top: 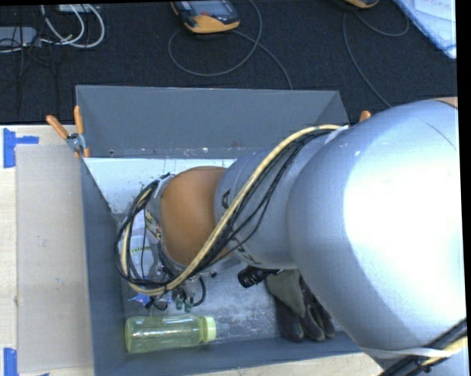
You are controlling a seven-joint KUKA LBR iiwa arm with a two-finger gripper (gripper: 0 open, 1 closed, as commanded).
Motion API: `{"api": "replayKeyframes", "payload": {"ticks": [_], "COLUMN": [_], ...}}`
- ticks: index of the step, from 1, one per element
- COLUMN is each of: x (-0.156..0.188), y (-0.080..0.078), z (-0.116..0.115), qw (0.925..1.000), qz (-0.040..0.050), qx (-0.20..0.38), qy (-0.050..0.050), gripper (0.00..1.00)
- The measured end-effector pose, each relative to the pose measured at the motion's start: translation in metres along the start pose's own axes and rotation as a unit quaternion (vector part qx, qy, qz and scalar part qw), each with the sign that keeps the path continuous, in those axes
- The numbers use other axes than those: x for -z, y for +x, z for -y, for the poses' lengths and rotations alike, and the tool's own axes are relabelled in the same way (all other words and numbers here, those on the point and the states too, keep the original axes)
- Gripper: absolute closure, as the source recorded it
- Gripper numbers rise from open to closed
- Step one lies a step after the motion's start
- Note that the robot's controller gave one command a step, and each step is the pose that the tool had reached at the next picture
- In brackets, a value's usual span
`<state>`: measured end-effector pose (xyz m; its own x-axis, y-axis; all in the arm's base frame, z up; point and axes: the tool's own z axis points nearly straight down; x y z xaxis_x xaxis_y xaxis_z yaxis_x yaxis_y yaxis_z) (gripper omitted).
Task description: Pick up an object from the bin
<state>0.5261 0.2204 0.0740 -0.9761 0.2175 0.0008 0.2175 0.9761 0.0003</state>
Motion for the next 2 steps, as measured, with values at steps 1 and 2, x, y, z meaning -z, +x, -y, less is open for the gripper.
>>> {"api": "replayKeyframes", "payload": {"ticks": [1, 2], "x": [0.056, 0.099], "y": [0.0, 0.016], "z": [-0.002, 0.003], "qw": [1.0, 0.9994], "qz": [-0.0031, -0.0003], "qx": [0.002, 0.034], "qy": [0.001, 0.001], "gripper": [1.0, 1.0]}}
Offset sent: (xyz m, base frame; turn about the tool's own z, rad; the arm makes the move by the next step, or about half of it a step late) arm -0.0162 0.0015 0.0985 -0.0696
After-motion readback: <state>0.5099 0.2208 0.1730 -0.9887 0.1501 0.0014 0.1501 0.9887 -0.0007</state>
